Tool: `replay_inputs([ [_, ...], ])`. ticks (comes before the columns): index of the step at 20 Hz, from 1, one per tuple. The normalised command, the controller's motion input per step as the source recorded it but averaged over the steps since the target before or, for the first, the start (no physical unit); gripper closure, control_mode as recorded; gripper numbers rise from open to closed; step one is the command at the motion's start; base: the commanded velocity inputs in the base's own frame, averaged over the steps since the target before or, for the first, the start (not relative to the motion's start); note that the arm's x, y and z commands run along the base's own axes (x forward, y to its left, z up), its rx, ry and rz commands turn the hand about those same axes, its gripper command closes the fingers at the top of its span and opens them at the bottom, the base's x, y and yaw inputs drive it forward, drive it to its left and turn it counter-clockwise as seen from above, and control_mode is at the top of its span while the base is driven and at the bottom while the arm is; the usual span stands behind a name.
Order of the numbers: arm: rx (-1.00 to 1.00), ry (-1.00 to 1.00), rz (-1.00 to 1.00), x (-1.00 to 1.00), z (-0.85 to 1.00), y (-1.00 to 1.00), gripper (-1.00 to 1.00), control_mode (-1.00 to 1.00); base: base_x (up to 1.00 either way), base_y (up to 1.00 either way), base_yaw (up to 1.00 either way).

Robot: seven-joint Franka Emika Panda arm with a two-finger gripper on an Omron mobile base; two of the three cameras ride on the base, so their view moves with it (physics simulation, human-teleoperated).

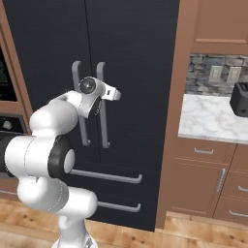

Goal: Retrieve the sausage and cheese from the fridge and place them on the cutting board on the counter.

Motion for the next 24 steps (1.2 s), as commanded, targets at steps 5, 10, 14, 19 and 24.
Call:
replay_inputs([
  [5,0.00,0.00,0.00,0.37,-0.06,0.04,1.00,-1.00,0.00,0.00,0.00],
  [10,0.00,0.00,0.00,-0.35,0.00,-0.04,1.00,-1.00,0.00,0.00,0.00],
  [14,-0.01,-0.04,0.08,-0.91,0.00,-0.34,1.00,-1.00,0.00,0.00,0.00],
  [19,-0.05,0.00,0.11,-1.00,0.00,-0.86,1.00,-1.00,0.00,0.00,0.00],
  [24,-0.11,0.00,0.11,-1.00,-0.01,-1.00,1.00,-1.00,0.00,0.00,0.00],
])
